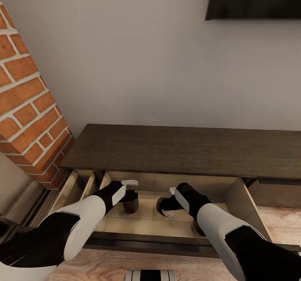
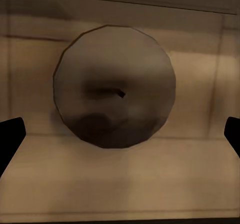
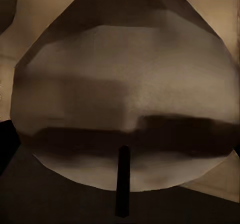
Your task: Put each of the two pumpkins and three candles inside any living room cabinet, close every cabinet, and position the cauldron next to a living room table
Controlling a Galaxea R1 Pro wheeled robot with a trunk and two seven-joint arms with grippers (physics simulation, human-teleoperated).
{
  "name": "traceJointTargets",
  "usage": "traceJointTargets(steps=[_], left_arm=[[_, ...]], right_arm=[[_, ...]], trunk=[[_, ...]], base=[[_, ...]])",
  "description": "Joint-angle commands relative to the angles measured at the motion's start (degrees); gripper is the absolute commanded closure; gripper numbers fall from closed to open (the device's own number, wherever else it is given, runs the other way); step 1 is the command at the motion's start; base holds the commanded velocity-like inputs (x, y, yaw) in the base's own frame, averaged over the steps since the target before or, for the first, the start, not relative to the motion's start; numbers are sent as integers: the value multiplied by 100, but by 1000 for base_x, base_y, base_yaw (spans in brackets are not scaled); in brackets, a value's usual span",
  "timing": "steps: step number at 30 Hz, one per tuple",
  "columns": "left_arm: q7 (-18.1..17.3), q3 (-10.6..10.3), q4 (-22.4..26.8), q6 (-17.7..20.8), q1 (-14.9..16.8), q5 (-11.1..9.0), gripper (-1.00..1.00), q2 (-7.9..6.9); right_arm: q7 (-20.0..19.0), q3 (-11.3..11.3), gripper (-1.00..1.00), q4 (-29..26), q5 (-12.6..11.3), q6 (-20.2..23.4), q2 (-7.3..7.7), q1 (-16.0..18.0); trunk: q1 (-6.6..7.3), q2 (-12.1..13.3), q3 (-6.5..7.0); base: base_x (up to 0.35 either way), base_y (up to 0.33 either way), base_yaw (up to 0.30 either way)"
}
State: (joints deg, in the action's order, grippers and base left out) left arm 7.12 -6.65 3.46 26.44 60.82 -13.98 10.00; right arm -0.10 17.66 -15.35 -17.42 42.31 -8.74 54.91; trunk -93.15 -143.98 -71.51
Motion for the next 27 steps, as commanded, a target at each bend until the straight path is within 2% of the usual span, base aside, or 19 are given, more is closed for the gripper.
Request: traceJointTargets(steps=[1, 6, 27], left_arm=[[29, -47, 11, 27, 0, -61, -100, 0], [2, -47, 14, 20, 0, -61, -100, 0], [-17, -47, 26, 33, 0, -61, -100, 0]], right_arm=[[4, 43, -100, -5, -51, -106, 4, 2], [-7, 46, -100, -4, -47, -317, 3, -79], [40, 41, -100, -9, -46, -272, 4, -129]], trunk=[[1, -2, -4], [1, -2, -4], [1, -2, 29]], base=[[0, 0, 0], [0, 0, 0], [0, 0, 0]])
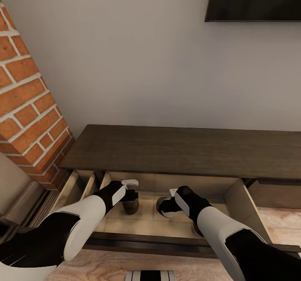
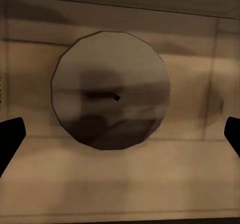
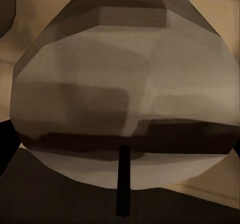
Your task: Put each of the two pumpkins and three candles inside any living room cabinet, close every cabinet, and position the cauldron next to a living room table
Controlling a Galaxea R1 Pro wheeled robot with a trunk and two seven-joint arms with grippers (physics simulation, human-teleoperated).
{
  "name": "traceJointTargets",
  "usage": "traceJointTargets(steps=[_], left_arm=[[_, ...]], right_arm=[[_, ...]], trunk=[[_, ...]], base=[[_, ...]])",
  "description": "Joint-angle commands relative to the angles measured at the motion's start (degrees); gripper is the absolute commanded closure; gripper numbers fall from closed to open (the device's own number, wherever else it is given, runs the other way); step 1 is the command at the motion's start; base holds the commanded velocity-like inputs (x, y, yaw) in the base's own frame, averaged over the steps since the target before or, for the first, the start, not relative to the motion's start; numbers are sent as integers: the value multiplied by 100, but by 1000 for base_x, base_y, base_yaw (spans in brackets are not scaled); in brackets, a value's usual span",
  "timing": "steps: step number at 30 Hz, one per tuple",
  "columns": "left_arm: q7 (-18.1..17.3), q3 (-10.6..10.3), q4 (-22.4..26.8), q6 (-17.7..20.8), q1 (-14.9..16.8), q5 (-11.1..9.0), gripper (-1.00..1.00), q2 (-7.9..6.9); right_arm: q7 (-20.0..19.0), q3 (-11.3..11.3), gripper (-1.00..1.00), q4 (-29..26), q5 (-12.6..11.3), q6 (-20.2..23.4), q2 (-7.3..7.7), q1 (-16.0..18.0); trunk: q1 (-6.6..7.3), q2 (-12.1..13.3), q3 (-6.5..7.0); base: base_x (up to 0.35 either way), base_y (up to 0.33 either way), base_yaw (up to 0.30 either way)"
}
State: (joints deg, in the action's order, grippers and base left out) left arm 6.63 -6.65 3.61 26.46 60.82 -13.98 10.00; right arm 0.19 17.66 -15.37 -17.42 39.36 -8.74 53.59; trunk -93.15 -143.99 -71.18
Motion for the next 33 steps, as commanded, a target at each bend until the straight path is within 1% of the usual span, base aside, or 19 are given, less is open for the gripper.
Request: traceJointTargets(steps=[1, 4, 5, 6, 7, 10, 12, 17, 24, 28, 30, 31, 32, 33], left_arm=[[28, -47, 14, 37, 0, -61, -100, 0], [21, -52, 24, 51, 0, -61, -100, 0], [10, -51, 29, 56, 0, -61, -100, 0], [7, -50, 30, 57, 0, -61, -100, 0], [3, -49, 32, 58, 0, -61, -100, 0], [-6, -48, 34, 60, 0, -61, -100, 0], [-13, -47, 34, 60, 0, -61, -100, 0], [-13, -47, 35, 61, 0, -61, -100, 0], [-11, -50, 37, 64, 0, -61, -100, 0], [-5, -49, 35, 68, 0, -61, -100, 0], [-4, -52, 39, 69, 0, -61, -100, 0], [-7, -53, 41, 69, 0, -61, -100, 0], [-9, -50, 45, 69, 0, -61, -100, 0], [-10, -50, 47, 69, 0, -61, -100, 0]], right_arm=[[15, 35, -100, -8, -45, 49, 8, 3], [20, 11, -100, -5, -43, 198, 11, 6], [9, -6, -100, -3, -47, 461, 15, 9], [4, -10, -100, -4, -52, 573, 16, 9], [-1, -19, -100, -6, -61, 803, 18, 10], [-7, -35, -100, -9, -72, 1253, 20, 15], [-8, -42, -100, -9, -79, 1387, 25, 16], [-7, -52, -100, -10, -82, 1519, 30, 16], [-2, -52, -100, -11, -82, 1525, 30, 17], [-1, -50, -100, -20, -80, 1497, 24, 16], [5, -34, -100, -23, -76, 1194, 15, 14], [7, -18, -100, -13, -69, 837, 14, 13], [9, -12, -100, 0, -63, 578, 14, 12], [10, -9, -100, 14, -62, 458, 13, 12]], trunk=[[1, -2, -2], [1, -2, 0], [1, -2, 1], [1, -2, 1], [1, -2, 1], [1, -2, 1], [1, -2, 2], [1, -2, 2], [1, -2, 2], [11, 4, 90], [17, 6, 135], [19, 8, 157], [19, 8, 157], [19, 8, 157]], base=[[0, 0, 0], [0, 0, 0], [0, 0, 0], [0, 0, 0], [0, 0, 0], [0, 0, 0], [0, 0, 0], [0, 0, 0], [0, 0, 0], [0, 0, 0], [0, 0, 0], [0, 0, 0], [0, 0, 0], [0, 0, 0]])
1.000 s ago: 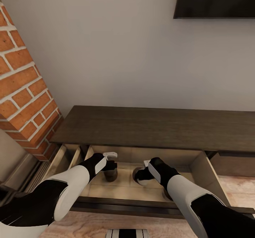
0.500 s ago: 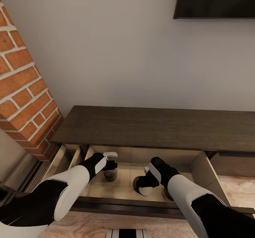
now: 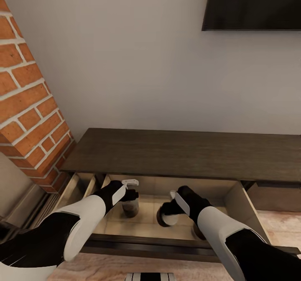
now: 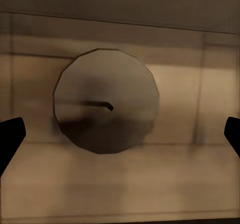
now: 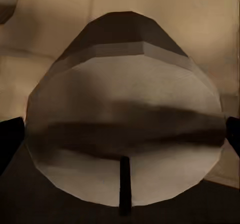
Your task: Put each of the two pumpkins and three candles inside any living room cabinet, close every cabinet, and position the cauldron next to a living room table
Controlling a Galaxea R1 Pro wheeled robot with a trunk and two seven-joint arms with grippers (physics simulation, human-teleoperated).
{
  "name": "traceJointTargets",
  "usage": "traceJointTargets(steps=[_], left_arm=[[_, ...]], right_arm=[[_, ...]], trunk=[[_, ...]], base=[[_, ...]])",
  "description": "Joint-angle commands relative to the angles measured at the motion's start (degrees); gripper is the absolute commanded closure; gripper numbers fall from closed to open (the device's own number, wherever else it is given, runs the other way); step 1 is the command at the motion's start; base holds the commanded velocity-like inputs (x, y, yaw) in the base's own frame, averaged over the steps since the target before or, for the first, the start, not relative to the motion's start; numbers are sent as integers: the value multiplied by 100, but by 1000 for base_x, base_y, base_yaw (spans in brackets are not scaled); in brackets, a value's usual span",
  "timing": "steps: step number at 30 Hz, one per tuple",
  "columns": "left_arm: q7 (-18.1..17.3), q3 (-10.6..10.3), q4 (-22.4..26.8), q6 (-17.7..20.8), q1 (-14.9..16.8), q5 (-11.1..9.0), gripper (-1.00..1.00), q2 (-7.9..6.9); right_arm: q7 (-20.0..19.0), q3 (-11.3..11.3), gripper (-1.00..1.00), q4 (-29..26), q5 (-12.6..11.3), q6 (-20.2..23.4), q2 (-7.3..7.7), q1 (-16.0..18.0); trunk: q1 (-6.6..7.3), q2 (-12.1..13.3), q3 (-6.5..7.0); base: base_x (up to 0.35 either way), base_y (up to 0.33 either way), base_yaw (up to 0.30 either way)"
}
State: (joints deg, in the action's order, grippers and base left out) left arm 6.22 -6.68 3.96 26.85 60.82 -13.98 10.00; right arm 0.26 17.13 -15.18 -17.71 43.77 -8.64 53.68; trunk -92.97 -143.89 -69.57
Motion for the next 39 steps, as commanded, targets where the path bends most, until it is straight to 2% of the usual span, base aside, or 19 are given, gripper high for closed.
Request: traceJointTargets(steps=[1, 6, 15, 18, 21, 25, 30, 33, 39], left_arm=[[32, -47, 12, 31, 0, -61, -100, 0], [29, -44, 17, 31, 0, -61, -100, 0], [29, -44, 17, 31, 0, -65, -100, 0], [29, -44, 12, 34, 0, -69, -100, 0], [20, -44, 10, 43, 0, -70, -100, 0], [6, -46, 9, 99, 0, -70, -100, 0], [6, -50, 19, 493, 0, -70, -100, 0], [10, -46, 30, 788, 0, -70, -100, 0], [11, -44, 28, 969, 0, -77, -100, 0]], right_arm=[[5, 46, -100, 29, -33, -192, 4, 3], [3, 39, -100, 105, -31, -572, 3, 2], [0, 42, -100, 112, -36, -624, 3, 2], [0, 38, -100, 112, -34, -622, 3, 2], [-3, 35, -100, 112, -36, -589, 3, 2], [-1, 30, -100, 112, -32, -545, 3, 2], [8, 23, -100, 111, -31, -402, 3, 2], [-4, 15, -100, 106, -42, -72, 3, 2], [-15, 12, -100, 104, -47, 213, 3, 2]], trunk=[[1, -2, -4], [1, -2, -4], [1, -2, -4], [9, 2, 62], [17, 6, 128], [17, 6, 128], [17, 6, 128], [17, 6, 128], [17, 6, 128]], base=[[0, 0, 0], [0, 0, 0], [0, 0, 0], [0, 0, 0], [0, 0, 0], [0, 0, 0], [0, 0, 0], [0, 0, 0], [0, 0, 0]])
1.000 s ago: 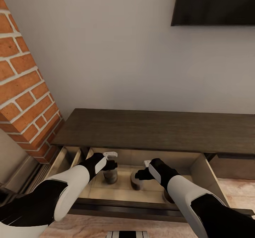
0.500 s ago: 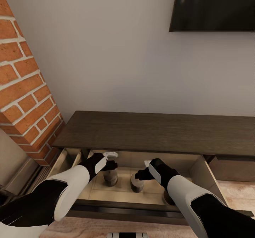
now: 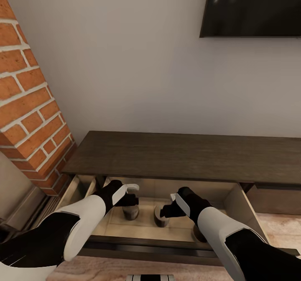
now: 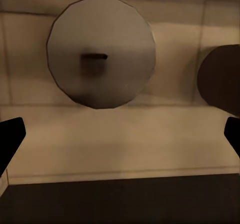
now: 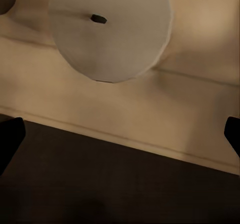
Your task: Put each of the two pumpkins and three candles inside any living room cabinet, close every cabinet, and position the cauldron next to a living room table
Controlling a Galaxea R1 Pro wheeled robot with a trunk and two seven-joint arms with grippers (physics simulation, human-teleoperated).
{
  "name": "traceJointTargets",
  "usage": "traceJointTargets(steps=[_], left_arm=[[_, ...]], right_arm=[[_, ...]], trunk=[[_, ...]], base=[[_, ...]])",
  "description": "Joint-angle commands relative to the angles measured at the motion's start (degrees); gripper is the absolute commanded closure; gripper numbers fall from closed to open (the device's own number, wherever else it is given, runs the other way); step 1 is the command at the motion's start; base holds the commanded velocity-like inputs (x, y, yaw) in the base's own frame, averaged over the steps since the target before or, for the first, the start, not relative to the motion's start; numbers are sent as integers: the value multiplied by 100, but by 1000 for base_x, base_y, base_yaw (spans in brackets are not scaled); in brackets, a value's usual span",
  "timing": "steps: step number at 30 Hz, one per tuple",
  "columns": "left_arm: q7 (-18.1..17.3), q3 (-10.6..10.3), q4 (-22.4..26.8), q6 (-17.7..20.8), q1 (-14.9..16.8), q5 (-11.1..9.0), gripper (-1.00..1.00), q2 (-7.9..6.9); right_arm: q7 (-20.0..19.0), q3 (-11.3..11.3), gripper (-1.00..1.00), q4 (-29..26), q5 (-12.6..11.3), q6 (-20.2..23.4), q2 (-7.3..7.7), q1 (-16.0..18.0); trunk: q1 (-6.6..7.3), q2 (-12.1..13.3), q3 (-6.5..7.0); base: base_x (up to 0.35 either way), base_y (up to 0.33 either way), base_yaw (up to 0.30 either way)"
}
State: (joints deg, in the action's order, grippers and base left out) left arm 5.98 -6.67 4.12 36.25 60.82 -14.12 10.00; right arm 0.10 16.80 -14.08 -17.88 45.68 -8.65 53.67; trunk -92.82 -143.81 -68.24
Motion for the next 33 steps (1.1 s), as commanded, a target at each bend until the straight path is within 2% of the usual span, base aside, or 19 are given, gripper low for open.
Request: traceJointTargets(steps=[1, 14, 24, 33], left_arm=[[35, -45, 10, 43, 0, -63, -100, 0], [34, -44, -21, 77, 0, -70, -100, 0], [64, -44, -12, 358, 0, -70, -100, 0], [69, -44, -24, 392, 0, -72, -100, 0]], right_arm=[[0, 44, -100, -6, -31, 44, 4, 3], [-1, 43, -100, -7, -31, 89, 4, 3], [-1, 44, -100, -7, -31, 90, 4, 3], [1, 46, -100, -7, -31, 93, 4, 3]], trunk=[[1, -2, -5], [1, -2, -5], [1, -2, -5], [24, 10, 195]], base=[[0, 0, 0], [-117, 0, 0], [-15, 0, 0], [0, 0, 0]])
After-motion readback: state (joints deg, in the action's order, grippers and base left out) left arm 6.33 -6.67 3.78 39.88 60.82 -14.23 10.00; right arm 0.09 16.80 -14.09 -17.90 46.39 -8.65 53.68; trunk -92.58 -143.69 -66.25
